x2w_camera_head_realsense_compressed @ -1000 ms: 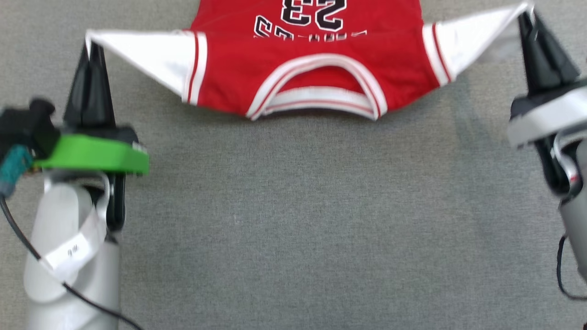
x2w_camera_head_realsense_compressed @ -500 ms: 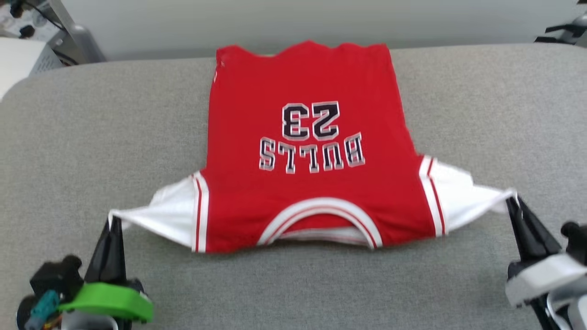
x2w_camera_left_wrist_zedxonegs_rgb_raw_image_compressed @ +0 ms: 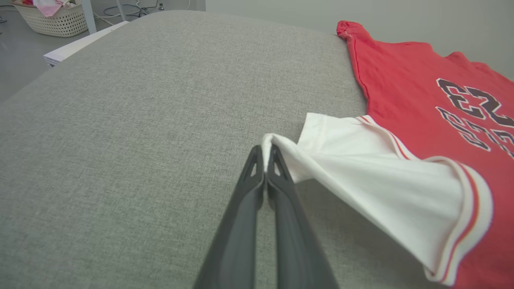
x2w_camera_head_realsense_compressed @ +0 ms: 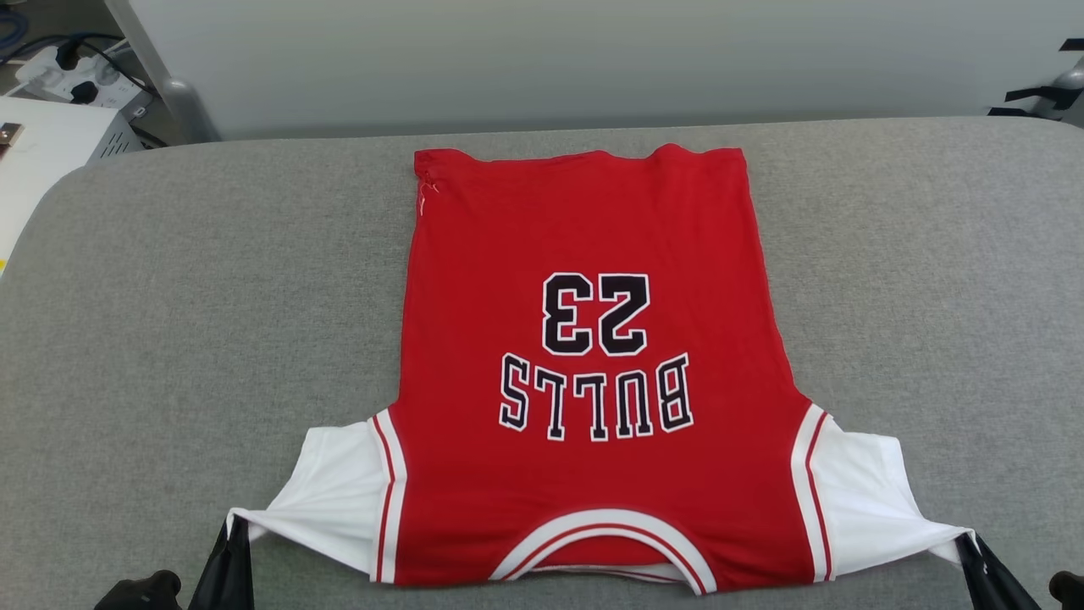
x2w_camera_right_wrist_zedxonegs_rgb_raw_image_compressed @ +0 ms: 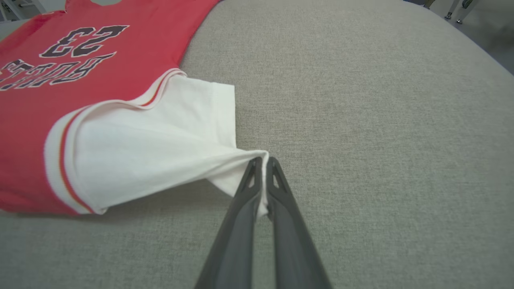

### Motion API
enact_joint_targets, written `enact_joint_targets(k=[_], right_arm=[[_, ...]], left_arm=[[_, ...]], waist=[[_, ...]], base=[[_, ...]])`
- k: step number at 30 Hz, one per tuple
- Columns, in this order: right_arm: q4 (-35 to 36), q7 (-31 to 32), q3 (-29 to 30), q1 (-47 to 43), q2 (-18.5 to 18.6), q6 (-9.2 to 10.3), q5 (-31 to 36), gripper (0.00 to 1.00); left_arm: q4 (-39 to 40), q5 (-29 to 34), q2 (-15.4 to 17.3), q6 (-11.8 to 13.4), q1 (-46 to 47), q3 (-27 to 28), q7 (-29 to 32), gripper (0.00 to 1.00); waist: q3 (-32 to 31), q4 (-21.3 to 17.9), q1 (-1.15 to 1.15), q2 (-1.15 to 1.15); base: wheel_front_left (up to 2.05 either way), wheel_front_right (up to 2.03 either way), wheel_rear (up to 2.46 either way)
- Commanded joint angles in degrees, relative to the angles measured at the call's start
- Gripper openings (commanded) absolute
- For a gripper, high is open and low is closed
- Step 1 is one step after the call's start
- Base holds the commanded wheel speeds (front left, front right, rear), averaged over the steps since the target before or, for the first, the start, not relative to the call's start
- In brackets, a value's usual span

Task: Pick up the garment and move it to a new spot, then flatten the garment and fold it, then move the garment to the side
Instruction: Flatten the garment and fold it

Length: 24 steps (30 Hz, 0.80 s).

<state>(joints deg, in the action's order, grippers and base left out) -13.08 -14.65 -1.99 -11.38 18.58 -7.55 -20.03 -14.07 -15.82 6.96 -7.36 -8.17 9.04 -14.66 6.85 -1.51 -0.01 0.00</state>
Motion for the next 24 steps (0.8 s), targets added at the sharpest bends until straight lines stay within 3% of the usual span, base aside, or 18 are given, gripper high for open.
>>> enact_joint_targets(k=[1,5,6,7,17,24], right_arm=[[-0.4,-0.3,1.1,-1.0,0.2,0.06,0.4,0.0],[-0.1,-0.3,2.0,-1.0,-0.6,0.06,-0.4,0.04],[0.2,-0.3,2.4,-0.5,-0.8,0.06,-0.8,0.38],[0.7,-0.3,2.8,0.2,-0.7,0.06,-0.9,0.97],[9.5,-0.3,12.0,9.3,0.5,0.06,-3.5,1.0],[16.0,2.9,12.9,22.6,7.5,0.06,-6.3,1.0]], left_arm=[[-0.3,0.9,0.2,-0.1,-0.6,0.5,-0.3,0.0],[-0.1,1.5,-0.4,-0.1,0.1,0.4,-0.3,0.0],[0.1,1.5,-0.6,-0.1,0.4,0.4,-0.3,0.0],[0.4,1.5,-0.8,-0.1,0.7,0.5,-0.3,0.0],[3.9,2.7,-2.8,-0.1,2.9,-1.0,-0.3,0.0],[8.6,4.0,-3.6,-0.1,5.4,-3.6,-0.3,0.0]], waist=[[0.2,0.1,0.01,0.0],[0.6,0.0,0.01,0.0],[0.8,-0.1,0.01,0.0],[0.9,-0.1,0.01,0.0],[2.7,1.2,0.01,0.0],[7.0,4.6,0.01,0.0]], base=[[0.0,0.0,0.0],[0.0,0.0,0.0],[0.0,0.0,0.0],[0.0,0.0,0.0],[0.0,0.0,0.0],[0.0,0.0,0.0]])
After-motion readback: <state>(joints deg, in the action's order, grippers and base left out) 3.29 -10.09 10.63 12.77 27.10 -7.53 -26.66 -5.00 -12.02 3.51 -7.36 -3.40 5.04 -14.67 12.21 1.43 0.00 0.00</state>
